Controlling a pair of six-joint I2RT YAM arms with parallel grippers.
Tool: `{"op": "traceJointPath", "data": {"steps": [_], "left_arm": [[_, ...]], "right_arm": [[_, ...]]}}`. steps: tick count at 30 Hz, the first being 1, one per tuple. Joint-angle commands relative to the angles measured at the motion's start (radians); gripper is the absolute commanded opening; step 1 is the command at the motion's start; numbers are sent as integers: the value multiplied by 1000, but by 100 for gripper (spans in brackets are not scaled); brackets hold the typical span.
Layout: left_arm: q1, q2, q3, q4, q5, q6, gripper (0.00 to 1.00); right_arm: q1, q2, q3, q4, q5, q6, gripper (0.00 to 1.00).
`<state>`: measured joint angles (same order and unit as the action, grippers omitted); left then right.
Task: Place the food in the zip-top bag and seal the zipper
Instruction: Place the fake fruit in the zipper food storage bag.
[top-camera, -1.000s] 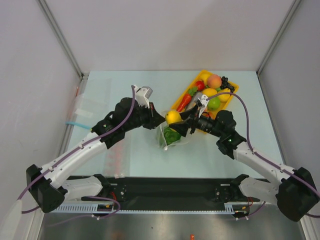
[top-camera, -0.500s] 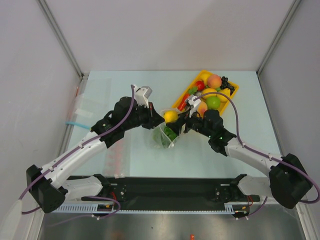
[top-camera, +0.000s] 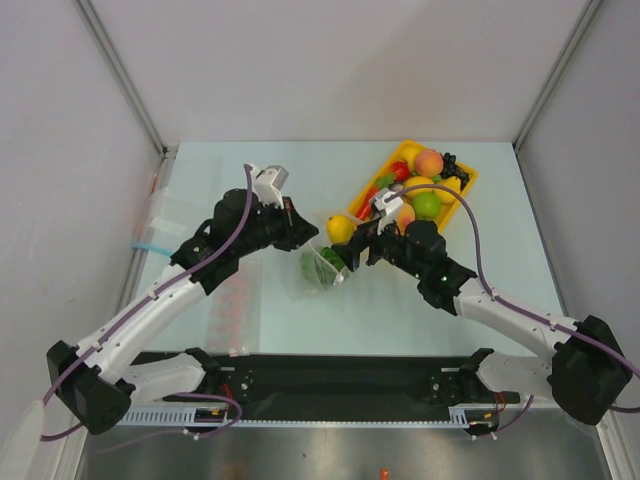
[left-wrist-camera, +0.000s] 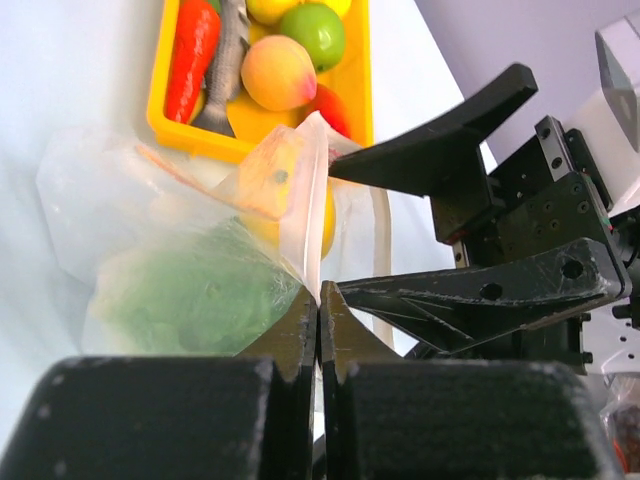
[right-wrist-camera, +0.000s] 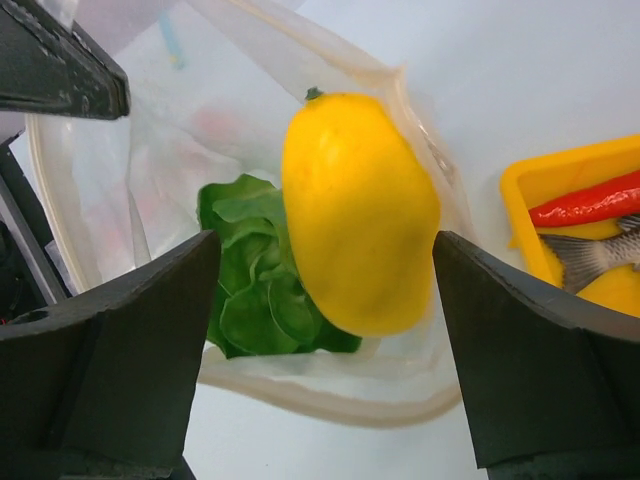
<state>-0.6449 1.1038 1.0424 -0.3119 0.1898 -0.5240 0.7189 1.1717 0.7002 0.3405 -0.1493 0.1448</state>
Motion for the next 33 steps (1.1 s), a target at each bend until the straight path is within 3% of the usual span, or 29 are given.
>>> {"op": "traceJointPath", "data": {"steps": [1,11,19,28,31,33], "left_arm": [[21,-62,-1,62,-4,-18,0],[28,-90,-22,71,-67,-7,0],[28,-111,-38,79,-141,4,0],[28,-121,-36,83,-159,9,0],[28,-119,-35,79,-159,9,0],[28,-121,-35,76,-162,10,0]], "right_arm": [[8,-50,70,-36,50,16,90],[19,-98,153,-195,132,71,74],[19,12,289,-431,255,176,70],[22,68,337,-502,240,170,58],[21,103,352,-515,235,173,53],[21,141,370,-532,231,177,40]]}}
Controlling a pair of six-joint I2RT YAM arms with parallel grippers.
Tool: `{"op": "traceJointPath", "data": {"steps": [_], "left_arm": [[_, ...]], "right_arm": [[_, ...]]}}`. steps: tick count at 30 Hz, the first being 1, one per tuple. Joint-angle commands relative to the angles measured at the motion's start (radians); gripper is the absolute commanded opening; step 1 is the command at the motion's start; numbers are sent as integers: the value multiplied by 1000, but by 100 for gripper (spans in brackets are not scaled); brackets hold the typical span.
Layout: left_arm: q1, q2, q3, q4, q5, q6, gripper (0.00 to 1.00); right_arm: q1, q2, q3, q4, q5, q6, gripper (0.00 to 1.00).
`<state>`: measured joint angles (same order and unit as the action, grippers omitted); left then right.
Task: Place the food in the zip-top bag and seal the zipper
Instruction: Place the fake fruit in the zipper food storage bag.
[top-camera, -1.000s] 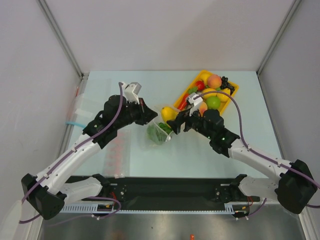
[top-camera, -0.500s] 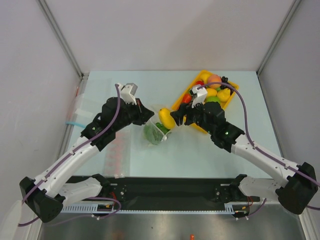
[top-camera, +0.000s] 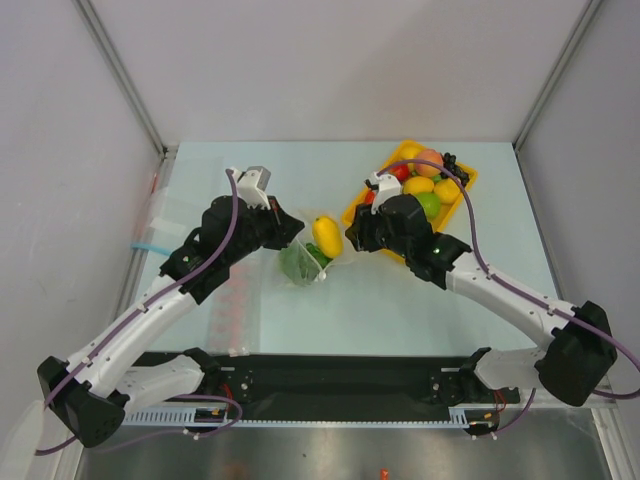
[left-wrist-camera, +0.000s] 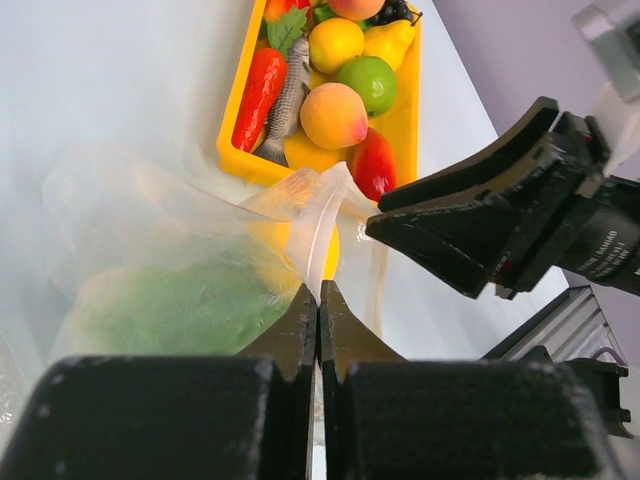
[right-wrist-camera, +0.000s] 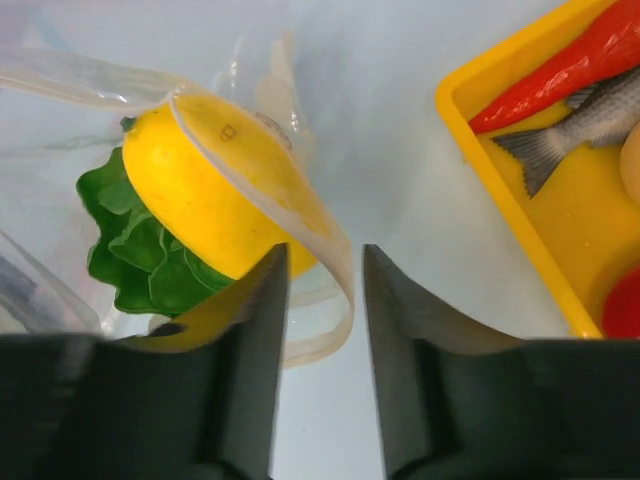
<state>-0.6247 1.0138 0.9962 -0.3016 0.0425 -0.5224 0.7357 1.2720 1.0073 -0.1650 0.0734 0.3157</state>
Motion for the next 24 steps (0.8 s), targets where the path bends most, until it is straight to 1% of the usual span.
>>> {"op": "traceJointPath", "data": {"steps": [1,2,4,5,7,8,15,19,20,24], "left_arm": [[8,-32,10,65,-15,12,0],[8,-34,10,64,-16,10,0],[10,-32,7,62,-15,12,0],[10,-31,7,61,-12,12,0],[10,-27,9,58,-6,12,0],[8,-24,9,59,-3,12,0],[8,3,5,64,39,7,0],[6,40,-16,71,118,-5,0],[5,49,-31,87,138,-14,0],[-4,65,-38,90,197,-27,0]], "right_arm": [[5,41,63,-27,3,6,36],[5,43,65,-27,-4,8,28],[7,38,67,-25,-6,8,21],[7,35,68,-27,-7,6,14],[7,23,70,-27,-7,3,6],[7,20,74,-30,-1,2,0],[7,-22,97,-16,-24,-9,0],[10,13,204,-54,-63,26,0],[19,35,249,-70,-93,29,0],[33,101,381,-155,-86,14,0]]}}
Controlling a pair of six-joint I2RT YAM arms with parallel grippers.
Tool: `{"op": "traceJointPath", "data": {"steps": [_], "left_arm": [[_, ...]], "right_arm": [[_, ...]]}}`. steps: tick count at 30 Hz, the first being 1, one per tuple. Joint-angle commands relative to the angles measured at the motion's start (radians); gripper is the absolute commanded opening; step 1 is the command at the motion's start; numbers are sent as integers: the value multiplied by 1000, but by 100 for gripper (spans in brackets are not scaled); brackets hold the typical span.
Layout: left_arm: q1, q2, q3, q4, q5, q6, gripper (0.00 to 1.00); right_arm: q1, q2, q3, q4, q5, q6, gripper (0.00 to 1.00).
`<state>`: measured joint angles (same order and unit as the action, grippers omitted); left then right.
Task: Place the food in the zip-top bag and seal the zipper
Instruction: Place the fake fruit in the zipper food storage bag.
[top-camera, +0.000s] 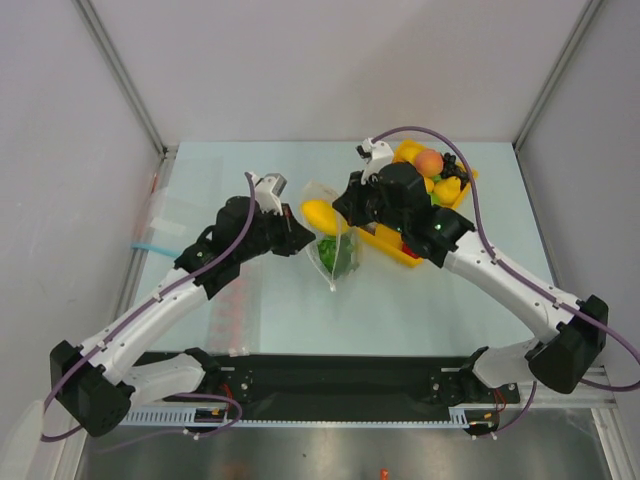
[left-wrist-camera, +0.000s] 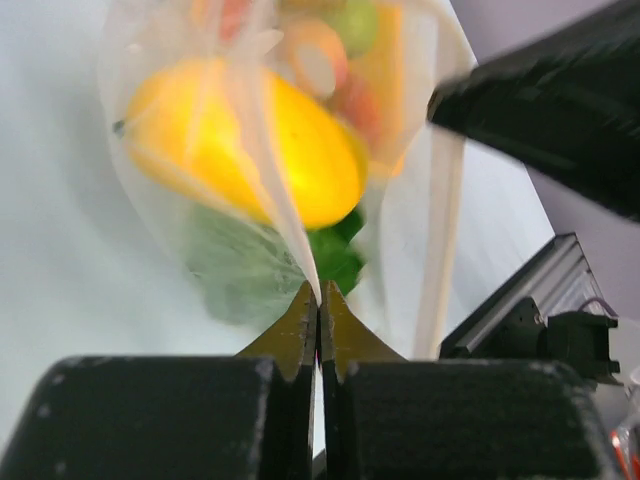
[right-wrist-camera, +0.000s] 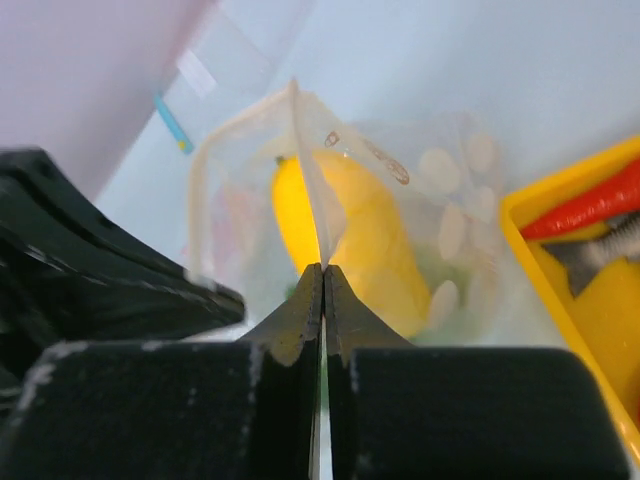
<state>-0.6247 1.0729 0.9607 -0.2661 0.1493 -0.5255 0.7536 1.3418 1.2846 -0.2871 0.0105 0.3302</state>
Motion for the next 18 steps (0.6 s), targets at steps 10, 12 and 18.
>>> {"op": "traceJointPath", "data": {"steps": [10,12,18], "left_arm": [[22,12,-53,149,298,-113,0],[28,44,-86,197,309,-129,0],[28,70,-119,212,239,-94,0]], "right_arm": [[18,92,122,-52,0,-3,0],[16,114,122,-64,0,-5,0],[16,74,96,-83,-10,-42,12]]}}
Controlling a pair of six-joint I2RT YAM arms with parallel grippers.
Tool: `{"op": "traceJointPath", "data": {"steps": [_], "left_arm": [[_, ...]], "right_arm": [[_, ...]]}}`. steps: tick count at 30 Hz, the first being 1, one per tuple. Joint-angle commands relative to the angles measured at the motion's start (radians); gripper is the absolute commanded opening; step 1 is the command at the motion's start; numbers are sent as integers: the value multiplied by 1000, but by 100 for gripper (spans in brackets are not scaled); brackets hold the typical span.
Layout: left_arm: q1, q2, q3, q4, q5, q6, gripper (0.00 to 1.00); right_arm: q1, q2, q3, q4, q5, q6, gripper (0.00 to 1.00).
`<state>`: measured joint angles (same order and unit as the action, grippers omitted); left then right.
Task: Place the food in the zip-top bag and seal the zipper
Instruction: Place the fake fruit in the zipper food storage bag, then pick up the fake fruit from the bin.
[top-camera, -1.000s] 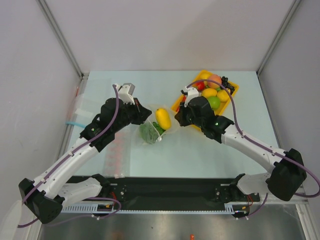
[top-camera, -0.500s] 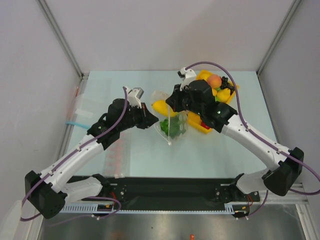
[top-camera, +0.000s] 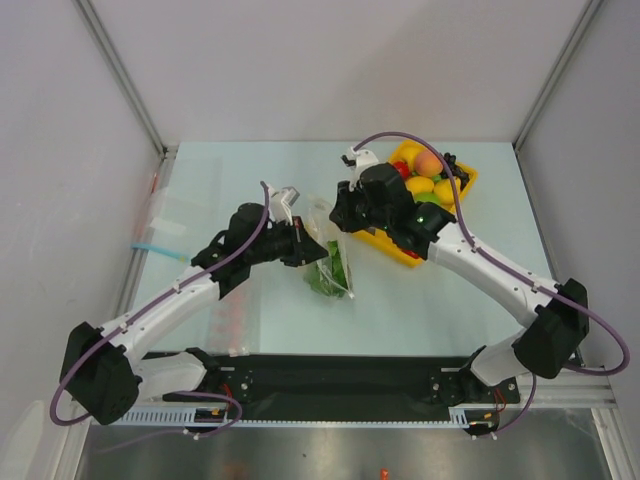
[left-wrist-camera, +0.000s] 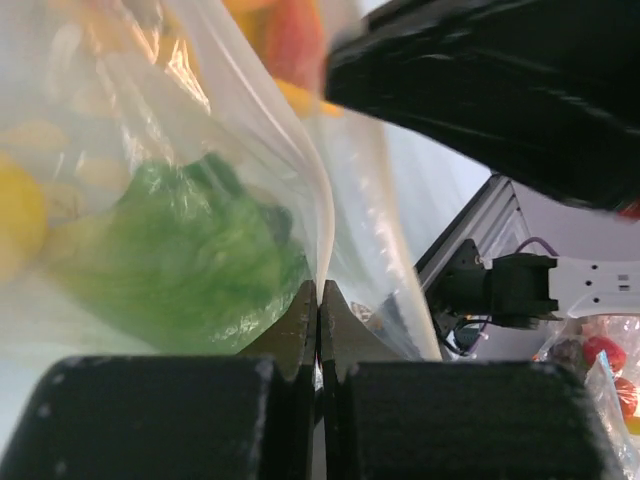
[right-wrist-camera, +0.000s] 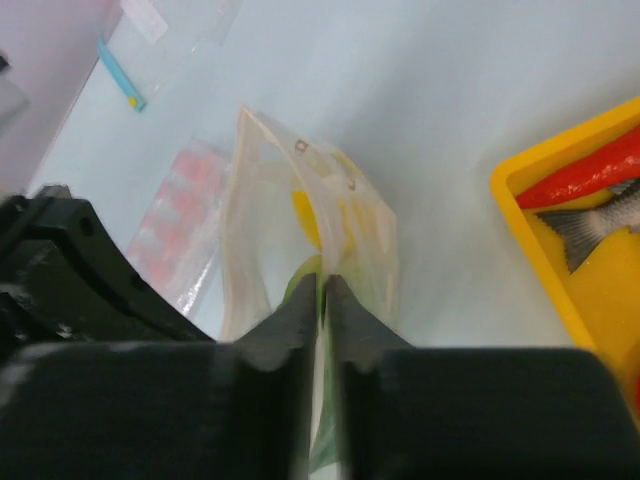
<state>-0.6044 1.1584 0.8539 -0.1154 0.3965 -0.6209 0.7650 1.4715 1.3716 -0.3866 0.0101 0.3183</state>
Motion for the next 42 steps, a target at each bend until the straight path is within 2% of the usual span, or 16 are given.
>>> {"op": "traceJointPath", "data": {"steps": [1,2,4,5,9,18,26,28,30,37,42], "left_arm": [[8,-25,-13,57,-22,7,0],[8,-35,-12,42,-53,16,0],[9,-66,-6,16,-82,29,0],[11,-77,-6,10,-106,38,0],[14,-114,2,-9,-134,47,0],[14,-166,-1,-43,-180,76,0],[15,-206,-26,-47,-261,92,0],[20,-209,-42,-38,-269,90,0],[22,-213,-59,-30,-272,87,0],[26,-229,-90,-15,-304,89,0],[28,-272,-116,17,-300,84,0]], "right_arm": [[5,-69,6,15,-10,-33,22],[5,-89,-2,11,-10,-36,36],[5,-103,-5,-14,24,-39,54],[5,-112,-8,-24,28,-41,59],[5,-132,-49,-61,60,-44,66],[10,-137,-126,-58,5,-21,67],[-6,-184,-134,-28,38,-48,68],[-10,-209,-144,-3,19,-59,71],[-13,-261,-181,52,21,-67,79],[-99,-419,-290,189,28,-42,82],[-234,-398,-290,144,76,17,87]]}}
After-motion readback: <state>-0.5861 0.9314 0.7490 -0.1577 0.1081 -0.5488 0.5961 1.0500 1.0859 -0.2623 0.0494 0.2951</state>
